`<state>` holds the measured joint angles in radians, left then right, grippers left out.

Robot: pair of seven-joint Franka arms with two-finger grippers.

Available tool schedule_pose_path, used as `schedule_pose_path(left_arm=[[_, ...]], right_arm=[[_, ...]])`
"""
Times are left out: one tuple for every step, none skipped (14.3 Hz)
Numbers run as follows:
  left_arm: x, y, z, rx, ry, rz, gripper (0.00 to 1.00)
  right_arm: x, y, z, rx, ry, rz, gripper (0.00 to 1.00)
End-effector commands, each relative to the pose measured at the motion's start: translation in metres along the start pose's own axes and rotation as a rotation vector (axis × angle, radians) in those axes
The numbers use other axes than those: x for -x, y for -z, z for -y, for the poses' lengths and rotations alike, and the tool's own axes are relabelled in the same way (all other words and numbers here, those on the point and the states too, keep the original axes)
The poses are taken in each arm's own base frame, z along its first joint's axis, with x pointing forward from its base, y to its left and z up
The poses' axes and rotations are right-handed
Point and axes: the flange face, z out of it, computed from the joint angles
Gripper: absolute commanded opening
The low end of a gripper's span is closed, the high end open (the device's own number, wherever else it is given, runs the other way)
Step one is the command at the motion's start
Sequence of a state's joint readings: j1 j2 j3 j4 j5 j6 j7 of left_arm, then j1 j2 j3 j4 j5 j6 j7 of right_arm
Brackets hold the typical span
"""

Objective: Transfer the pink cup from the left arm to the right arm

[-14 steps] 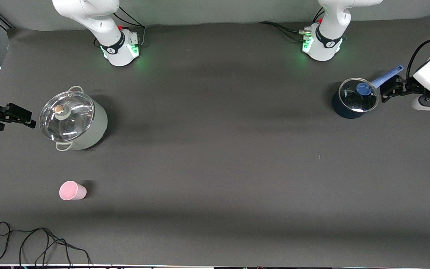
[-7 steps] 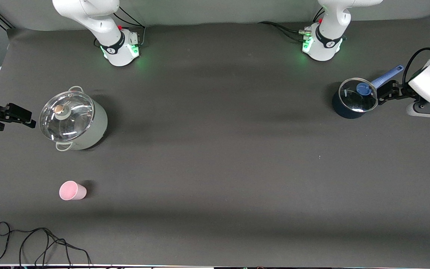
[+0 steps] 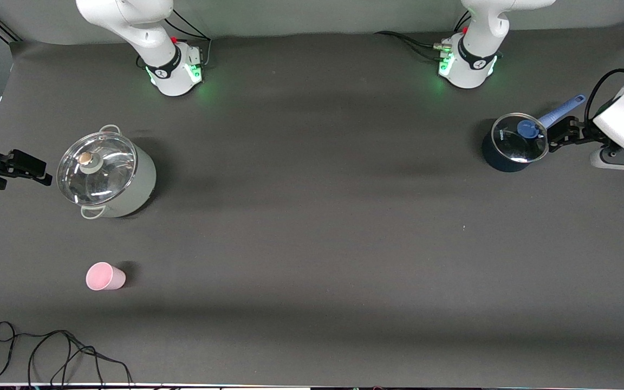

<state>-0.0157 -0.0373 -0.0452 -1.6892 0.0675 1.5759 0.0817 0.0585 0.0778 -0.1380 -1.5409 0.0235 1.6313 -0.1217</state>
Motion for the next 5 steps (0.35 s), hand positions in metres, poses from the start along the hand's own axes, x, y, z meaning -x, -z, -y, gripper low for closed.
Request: schedule_pose_path(left_arm=[[-0.0026, 0.0050, -0.0003, 0.008, 0.001, 0.001, 1.00], [-0.0027, 0.0044, 0.0005, 0.009, 0.001, 0.002, 1.00], [-0.0007, 0.0026, -0.0007, 0.009, -0.001, 0.006, 1.00], [0.0021, -0.0017, -0.0016, 0.012, -0.002, 0.013, 1.00], [0.0018, -0.0022, -0.0020, 0.015, -0.002, 0.012, 1.00]], right_arm=[[0.0042, 0.0088, 0.0019, 0.009, 0.020, -0.003, 1.00], [0.0042, 0.0088, 0.0019, 0.009, 0.020, -0.003, 1.00], [0.0041, 0.0088, 0.0028, 0.009, 0.021, -0.003, 1.00], [0.0038, 0.0080, 0.0019, 0.009, 0.020, -0.001, 1.00], [0.0037, 0.0080, 0.0021, 0.007, 0.020, -0.002, 1.00]])
